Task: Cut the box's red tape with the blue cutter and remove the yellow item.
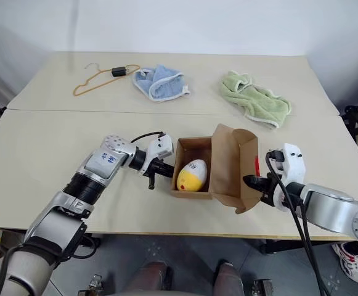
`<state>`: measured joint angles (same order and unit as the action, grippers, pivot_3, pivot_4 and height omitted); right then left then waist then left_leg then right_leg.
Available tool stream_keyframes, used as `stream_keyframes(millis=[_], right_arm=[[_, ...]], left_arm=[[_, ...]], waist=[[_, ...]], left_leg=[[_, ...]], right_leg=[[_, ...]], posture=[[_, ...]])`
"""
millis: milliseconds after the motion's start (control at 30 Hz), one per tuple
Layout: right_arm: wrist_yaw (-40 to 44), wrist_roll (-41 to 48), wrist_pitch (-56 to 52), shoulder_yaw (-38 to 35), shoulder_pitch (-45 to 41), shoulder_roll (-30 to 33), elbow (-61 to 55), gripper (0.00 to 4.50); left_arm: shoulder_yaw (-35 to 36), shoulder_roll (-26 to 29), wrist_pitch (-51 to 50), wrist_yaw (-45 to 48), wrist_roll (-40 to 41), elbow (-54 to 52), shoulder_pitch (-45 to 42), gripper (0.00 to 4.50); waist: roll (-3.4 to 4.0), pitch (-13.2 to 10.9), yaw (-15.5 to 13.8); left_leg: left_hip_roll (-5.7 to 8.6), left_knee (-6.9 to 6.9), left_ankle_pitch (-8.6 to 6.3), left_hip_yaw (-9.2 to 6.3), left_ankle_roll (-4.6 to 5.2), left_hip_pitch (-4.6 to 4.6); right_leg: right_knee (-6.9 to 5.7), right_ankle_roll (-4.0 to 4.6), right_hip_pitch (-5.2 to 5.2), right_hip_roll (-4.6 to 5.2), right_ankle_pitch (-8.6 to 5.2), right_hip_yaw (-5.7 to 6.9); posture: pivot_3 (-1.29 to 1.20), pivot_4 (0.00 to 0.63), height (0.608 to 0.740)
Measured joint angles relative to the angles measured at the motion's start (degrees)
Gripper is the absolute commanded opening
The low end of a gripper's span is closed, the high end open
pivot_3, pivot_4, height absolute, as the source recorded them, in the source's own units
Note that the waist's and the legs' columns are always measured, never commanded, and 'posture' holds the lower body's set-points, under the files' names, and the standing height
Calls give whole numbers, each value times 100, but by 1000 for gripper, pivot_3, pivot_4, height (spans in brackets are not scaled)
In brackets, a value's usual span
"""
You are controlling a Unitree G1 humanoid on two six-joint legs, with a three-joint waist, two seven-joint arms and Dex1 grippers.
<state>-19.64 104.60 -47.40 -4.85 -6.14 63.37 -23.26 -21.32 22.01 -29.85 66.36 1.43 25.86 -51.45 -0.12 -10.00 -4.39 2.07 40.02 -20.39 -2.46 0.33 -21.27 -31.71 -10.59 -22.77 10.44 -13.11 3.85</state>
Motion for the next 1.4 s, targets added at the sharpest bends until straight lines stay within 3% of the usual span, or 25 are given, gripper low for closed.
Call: stream_keyframes(millis=[267, 300, 400, 733, 900, 1033, 1167, 1400], right_arm=[[449, -1147, -516, 64, -262, -189, 140, 31], [521, -1296, -549, 59, -264, -228, 140, 220], [782, -1655, -712, 59, -270, -277, 122, 1036], [1616, -2569, -1183, -184, -714, -109, -89, 4472], [2010, -3021, -1381, -435, -973, 215, -152, 4472], [2515, -3908, -1388, -453, -946, 715, -223, 4472], [3046, -4546, -1224, -498, -835, 793, -334, 4472], [4030, -4912, -991, -1765, -784, 732, -335, 4472]], left_arm=[[7, -63, 108, 34, -56, 160, -63, 0], [7, -63, 114, 45, -60, 172, -71, 0], [3, -64, 129, 74, -85, 220, -118, 0], [83, -57, 253, 77, -95, 657, -329, 0], [174, 38, 254, 70, -92, 689, -345, 0], [289, 115, 252, 68, -87, 778, -352, 0], [350, 187, 235, 61, -87, 811, -352, 0], [752, 514, 26, -68, 22, 1079, -623, 0]], waist=[[0, 0, -7], [0, 0, -5], [0, 0, -3], [-3, -5, 57], [-2, -6, 131], [-2, -6, 172], [-3, -7, 191], [-13, -24, 283]], left_leg=[[3, 0, -2, 1, 2, -2], [3, 0, -2, 1, 2, -2], [3, 0, -2, 1, 2, -5], [1, -4, -2, 6, -1, -9], [1, -4, 0, 11, -4, -36], [0, -6, 2, 19, -6, -46], [0, -5, 2, 23, -6, -47], [-2, -3, 3, 24, -10, -60]], right_leg=[[5, -1, 0, 2, 0, 0], [5, -1, 0, 2, 0, 0], [5, -2, -3, 2, 1, 1], [2, -6, -14, 1, 3, 3], [-9, -7, -52, 1, 4, 2], [-16, -7, -70, 1, 3, -1], [-16, -9, -71, 1, 4, -2], [-19, -11, -84, 1, 5, -2]], posture=[[0, 150, 740], [0, 150, 740], [0, 150, 740], [0, 150, 740], [0, 150, 740], [0, 150, 740], [0, 150, 740], [0, 150, 740]])
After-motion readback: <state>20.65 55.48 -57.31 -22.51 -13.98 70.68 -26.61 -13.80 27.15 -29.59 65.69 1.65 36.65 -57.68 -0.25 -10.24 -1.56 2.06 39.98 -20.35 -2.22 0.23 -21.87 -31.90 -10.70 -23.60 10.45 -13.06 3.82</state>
